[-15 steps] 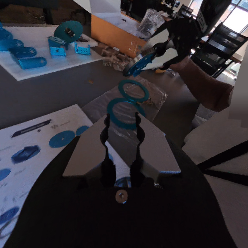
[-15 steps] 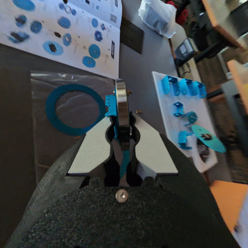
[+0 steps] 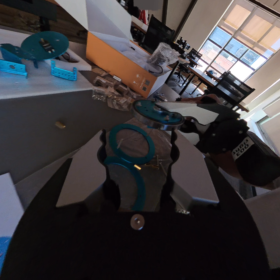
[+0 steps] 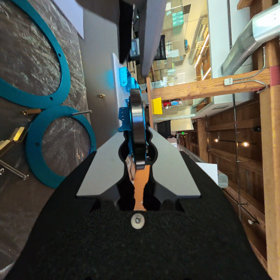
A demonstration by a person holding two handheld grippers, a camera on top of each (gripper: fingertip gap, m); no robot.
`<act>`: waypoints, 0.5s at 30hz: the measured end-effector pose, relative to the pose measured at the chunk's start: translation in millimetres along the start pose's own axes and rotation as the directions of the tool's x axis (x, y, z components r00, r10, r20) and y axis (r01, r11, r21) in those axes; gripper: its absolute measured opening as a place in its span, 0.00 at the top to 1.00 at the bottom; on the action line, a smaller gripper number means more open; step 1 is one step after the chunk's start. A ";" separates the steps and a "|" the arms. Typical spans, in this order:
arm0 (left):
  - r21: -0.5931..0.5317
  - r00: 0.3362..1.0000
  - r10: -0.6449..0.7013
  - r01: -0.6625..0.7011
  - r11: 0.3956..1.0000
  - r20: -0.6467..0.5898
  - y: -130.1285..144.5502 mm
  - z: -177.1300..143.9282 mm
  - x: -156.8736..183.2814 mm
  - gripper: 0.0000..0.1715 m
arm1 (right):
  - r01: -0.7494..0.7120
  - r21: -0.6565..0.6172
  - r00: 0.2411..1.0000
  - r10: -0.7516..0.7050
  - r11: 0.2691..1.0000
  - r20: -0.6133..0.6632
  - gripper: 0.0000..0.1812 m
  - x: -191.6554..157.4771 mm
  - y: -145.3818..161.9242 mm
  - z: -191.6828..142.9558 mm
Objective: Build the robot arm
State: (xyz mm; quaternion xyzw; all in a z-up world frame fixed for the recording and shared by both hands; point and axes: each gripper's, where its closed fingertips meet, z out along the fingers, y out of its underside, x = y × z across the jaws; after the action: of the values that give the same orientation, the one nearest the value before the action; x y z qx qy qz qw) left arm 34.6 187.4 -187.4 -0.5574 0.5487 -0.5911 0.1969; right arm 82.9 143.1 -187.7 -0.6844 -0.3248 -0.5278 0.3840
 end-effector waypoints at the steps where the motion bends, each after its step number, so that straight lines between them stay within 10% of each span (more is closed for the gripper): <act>1: 0.001 0.999 -0.012 0.012 1.000 0.035 0.8 -9.1 -13.0 0.51 | -0.001 -0.014 1.000 0.001 1.000 0.002 0.90 -1.1 3.5 -0.9; 7: -0.066 0.980 -0.176 0.170 0.983 -0.097 25.1 -42.4 -5.4 0.52 | 0.009 0.028 1.000 -0.009 1.000 0.013 0.90 -13.7 -21.0 -9.0; 15: -0.105 0.676 -0.609 0.629 0.770 -0.416 26.2 -44.1 25.9 0.73 | 0.212 0.119 0.967 -0.191 0.970 -0.167 0.90 -29.2 -74.1 -12.6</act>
State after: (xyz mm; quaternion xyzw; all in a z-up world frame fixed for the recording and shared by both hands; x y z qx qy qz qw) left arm -21.7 176.0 -188.8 -0.5620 0.3427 -0.7421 -0.1266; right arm 7.2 167.6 -200.7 -0.5771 -0.3972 -0.5923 0.3980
